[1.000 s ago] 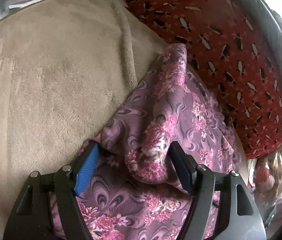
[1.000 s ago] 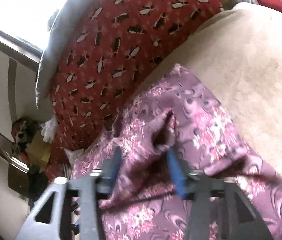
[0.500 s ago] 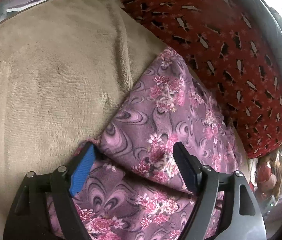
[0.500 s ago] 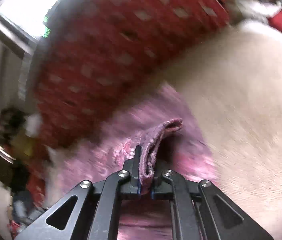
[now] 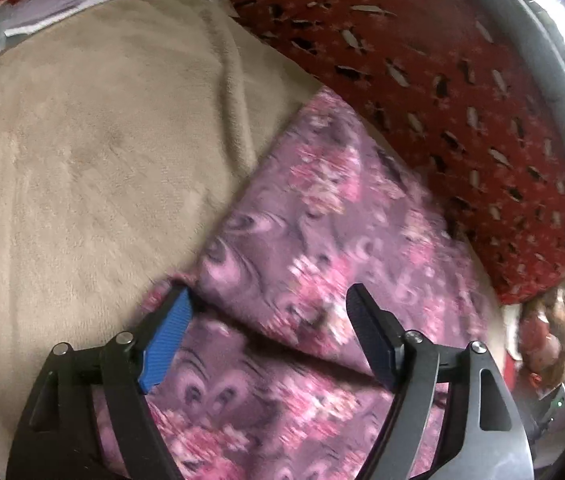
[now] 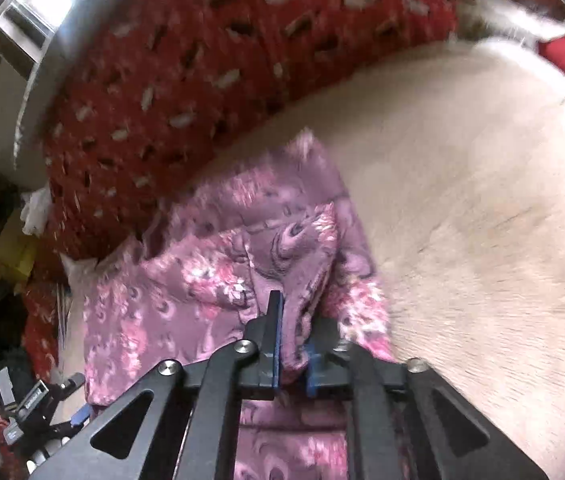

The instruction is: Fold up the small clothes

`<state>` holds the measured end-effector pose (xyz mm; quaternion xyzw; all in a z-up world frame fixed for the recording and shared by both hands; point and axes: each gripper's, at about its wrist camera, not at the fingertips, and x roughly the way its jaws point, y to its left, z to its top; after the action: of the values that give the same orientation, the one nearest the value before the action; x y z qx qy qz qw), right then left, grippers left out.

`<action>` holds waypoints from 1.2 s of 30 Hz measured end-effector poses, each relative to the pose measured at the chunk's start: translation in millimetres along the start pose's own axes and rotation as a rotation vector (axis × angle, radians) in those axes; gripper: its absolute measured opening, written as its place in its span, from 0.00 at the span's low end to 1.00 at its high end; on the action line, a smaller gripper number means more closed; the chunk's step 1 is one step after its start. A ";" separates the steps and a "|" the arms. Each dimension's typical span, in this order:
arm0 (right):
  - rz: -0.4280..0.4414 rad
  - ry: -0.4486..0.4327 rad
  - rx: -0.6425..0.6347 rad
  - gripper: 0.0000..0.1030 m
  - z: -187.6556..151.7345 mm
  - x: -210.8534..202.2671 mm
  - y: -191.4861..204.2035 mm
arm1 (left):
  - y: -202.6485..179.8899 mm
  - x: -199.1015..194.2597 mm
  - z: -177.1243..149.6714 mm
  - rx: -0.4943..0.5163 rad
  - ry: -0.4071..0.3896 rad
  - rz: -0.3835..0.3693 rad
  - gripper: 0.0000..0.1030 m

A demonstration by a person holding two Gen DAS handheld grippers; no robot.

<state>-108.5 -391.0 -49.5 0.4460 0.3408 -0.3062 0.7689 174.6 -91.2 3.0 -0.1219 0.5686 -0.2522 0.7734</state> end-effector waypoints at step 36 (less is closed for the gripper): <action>-0.037 0.250 -0.328 0.72 -154.5 -145.0 -25.2 | 117.5 -120.7 -133.6 0.198 0.363 0.123 0.76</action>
<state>-250.9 -239.1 -3.2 0.3428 0.4869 -0.2029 0.7773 51.1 84.8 2.6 0.0372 0.6773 -0.2770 0.6805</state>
